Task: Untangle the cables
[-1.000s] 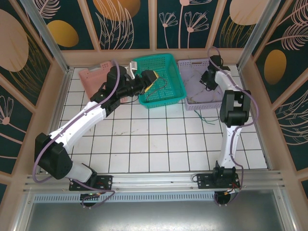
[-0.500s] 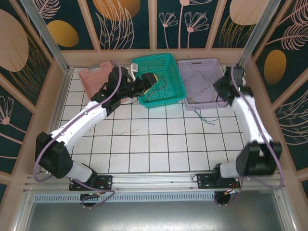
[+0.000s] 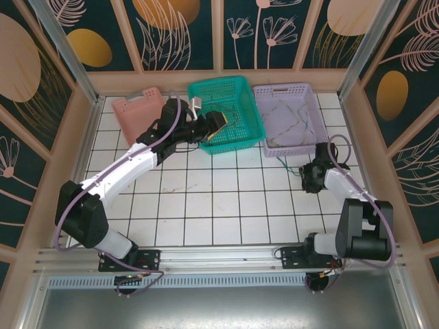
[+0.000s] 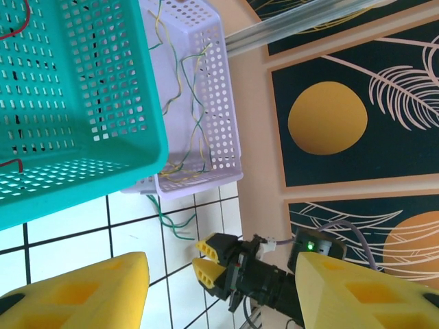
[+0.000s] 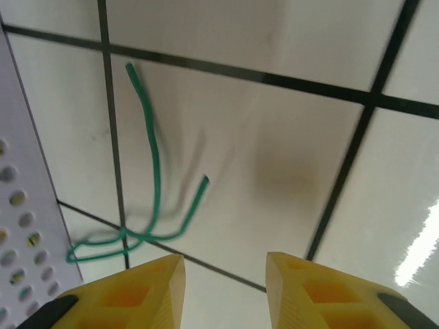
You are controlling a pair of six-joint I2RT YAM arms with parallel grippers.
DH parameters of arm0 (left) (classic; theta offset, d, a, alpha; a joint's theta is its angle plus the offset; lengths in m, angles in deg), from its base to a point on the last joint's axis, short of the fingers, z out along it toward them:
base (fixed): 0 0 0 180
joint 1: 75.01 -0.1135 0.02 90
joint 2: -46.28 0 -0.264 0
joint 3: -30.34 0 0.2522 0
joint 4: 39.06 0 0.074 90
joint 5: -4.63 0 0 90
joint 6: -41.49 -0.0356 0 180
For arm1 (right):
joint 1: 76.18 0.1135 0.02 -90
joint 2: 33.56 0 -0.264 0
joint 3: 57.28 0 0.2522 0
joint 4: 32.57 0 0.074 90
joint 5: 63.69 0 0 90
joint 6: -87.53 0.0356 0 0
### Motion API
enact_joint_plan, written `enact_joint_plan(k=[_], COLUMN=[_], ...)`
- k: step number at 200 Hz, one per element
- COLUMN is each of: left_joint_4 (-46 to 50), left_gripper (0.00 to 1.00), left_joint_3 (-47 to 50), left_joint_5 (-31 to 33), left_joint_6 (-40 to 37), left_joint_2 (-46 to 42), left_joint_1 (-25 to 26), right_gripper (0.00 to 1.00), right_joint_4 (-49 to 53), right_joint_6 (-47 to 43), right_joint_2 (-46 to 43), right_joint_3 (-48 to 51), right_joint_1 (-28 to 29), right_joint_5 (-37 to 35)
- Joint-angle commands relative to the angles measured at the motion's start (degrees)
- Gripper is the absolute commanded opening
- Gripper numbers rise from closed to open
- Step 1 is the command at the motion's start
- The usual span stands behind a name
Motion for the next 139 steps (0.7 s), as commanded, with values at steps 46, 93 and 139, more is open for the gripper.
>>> enact_joint_plan(k=[46, 93, 139], left_joint_4=[-2.33, -2.62, -3.52], left_gripper=[0.59, 0.59, 0.58], left_joint_3=[1.07, 1.35, 1.08], left_joint_5=[-0.61, -0.5, -0.86], left_joint_6=[-0.4, 0.02, 0.79], left_joint_2=[-1.93, -2.29, -1.85], left_joint_1=[0.09, 0.09, 0.09], right_gripper=[0.35, 0.33, 0.3], right_joint_4=[-6.28, -6.12, -7.87], right_joint_6=[8.41, 8.74, 9.1], right_joint_2=[9.12, 11.24, 14.99], right_joint_3=[-1.64, -4.3, -4.75], right_joint_1=[-1.43, -1.48, -1.74], right_joint_5=[5.21, 3.72, 4.16])
